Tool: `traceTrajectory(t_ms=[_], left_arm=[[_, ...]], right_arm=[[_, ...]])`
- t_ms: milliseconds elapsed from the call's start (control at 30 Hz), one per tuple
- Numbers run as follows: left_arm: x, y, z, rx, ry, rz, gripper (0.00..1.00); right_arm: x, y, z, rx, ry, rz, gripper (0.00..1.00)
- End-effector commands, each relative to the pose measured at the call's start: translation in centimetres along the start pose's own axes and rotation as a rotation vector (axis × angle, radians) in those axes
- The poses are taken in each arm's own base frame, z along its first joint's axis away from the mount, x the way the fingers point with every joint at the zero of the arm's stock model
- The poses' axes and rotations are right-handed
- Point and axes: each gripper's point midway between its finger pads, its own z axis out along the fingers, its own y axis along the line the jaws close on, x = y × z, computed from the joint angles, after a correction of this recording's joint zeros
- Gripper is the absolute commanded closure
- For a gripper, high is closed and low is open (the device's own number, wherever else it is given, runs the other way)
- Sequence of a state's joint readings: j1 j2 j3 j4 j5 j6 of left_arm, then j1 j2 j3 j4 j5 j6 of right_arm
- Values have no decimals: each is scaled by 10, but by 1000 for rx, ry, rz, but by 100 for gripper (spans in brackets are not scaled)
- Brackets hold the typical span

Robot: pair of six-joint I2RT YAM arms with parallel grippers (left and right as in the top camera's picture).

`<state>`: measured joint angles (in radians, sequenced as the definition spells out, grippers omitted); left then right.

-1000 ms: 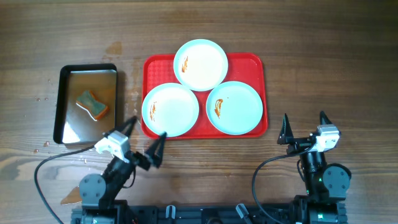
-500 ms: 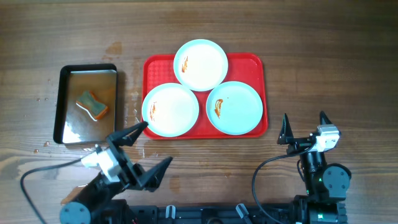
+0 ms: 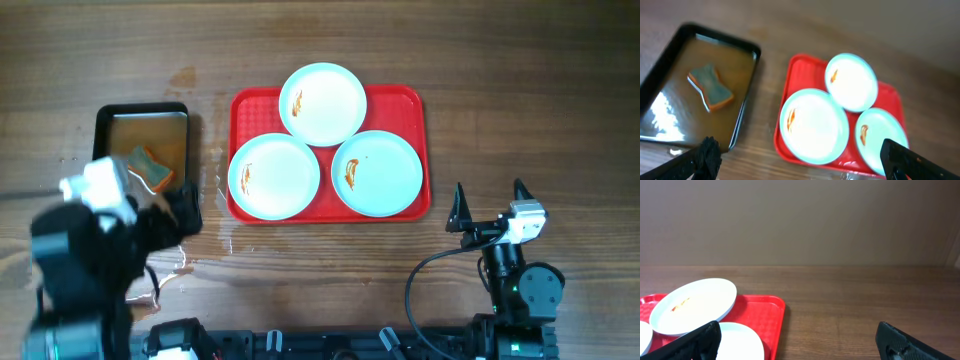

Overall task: Clean dirty plates on tray and stack at the side
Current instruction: 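Move the left gripper to the sponge in the water tray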

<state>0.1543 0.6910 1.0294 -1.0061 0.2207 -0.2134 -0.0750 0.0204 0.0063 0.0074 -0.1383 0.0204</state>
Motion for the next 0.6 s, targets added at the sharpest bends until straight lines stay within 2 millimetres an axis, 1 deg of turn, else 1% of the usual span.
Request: traceTrajectory(t_ms=[0, 67, 100, 133, 167, 233, 333, 433, 500, 567], left_arm=[[-1, 3, 25, -12, 106, -9, 0], [2, 11, 38, -52, 152, -114, 0], [3, 24, 44, -131, 157, -210, 0], [2, 42, 47, -240, 140, -312, 0], [0, 62, 47, -350, 109, -392, 0], [-6, 90, 45, -479, 49, -495, 0], [-9, 100, 49, -495, 43, -539, 0], [1, 104, 51, -523, 91, -543, 0], [5, 118, 52, -604, 105, -530, 0], [3, 133, 56, -684, 90, -525, 0]], right_arm=[[-1, 1, 0, -11, -4, -15, 0], [-1, 1, 0, -10, -4, -15, 0], [-1, 1, 0, -10, -4, -15, 0], [-1, 1, 0, -11, -4, -15, 0], [-1, 1, 0, -11, -4, -15, 0], [-1, 1, 0, -11, -4, -14, 0], [-1, 1, 0, -11, -4, -15, 0], [-1, 1, 0, -10, -4, -15, 0], [-1, 1, 0, -11, -4, -15, 0], [-1, 1, 0, -11, -4, -15, 0]])
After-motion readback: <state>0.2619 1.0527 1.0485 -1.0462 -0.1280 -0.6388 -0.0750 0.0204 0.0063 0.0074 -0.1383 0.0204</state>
